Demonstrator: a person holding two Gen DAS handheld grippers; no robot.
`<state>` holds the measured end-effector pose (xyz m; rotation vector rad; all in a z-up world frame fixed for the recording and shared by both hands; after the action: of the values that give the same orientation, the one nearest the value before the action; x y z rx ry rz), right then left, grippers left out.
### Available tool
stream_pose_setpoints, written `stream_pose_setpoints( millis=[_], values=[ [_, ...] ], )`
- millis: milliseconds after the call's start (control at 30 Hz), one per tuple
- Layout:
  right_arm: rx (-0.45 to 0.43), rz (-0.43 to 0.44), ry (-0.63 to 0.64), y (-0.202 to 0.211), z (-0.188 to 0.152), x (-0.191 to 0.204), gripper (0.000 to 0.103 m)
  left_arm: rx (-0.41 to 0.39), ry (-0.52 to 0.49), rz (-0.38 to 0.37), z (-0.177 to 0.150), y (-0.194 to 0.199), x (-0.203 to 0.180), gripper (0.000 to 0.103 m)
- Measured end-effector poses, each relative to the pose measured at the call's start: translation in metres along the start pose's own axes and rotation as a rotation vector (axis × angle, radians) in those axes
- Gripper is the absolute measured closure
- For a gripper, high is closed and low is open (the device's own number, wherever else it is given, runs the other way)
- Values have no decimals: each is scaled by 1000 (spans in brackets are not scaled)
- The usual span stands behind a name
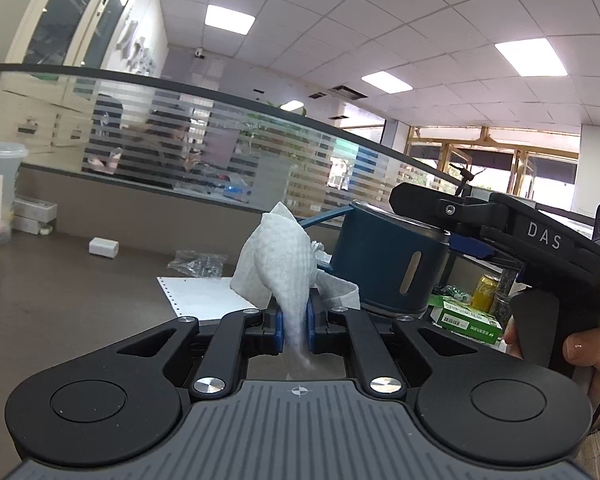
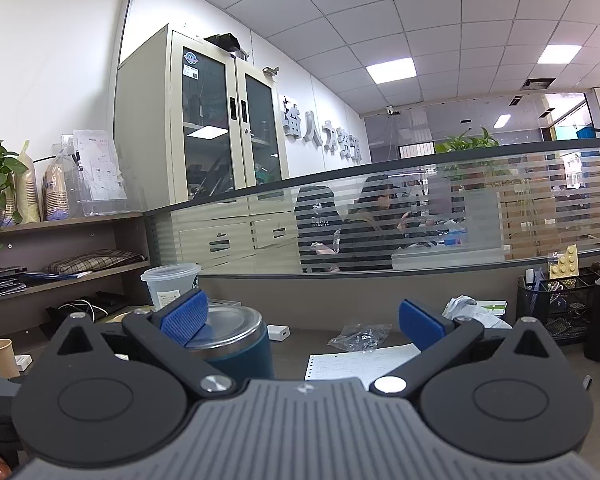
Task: Clean container
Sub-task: 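Wipe the blue bottle's body with the left gripper while the right gripper holds it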
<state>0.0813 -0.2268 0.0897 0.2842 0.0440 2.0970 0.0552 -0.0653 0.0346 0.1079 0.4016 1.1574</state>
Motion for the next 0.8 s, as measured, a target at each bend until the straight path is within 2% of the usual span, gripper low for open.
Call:
stream_pose_setpoints(
  millis=[400,800],
  values=[
    [-2,1,-4,-1,-1,-7,0,20,6,7,-7,-5,3,91],
    [-4,3,0,0,-1,-11,0,34,63,-14,-8,-3,8,91]
  ],
)
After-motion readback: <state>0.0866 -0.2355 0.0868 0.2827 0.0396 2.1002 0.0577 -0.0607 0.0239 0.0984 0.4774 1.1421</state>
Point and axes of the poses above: each gripper's, at about its wrist camera, not at the fingertips, and y roughly against the way its jaws point, x to its left, z to its top, the point moved 8 cm from there along -y, roughly the way its jaws point, and after that the axes turned 5 degrees about x, right-handed, at the moved point
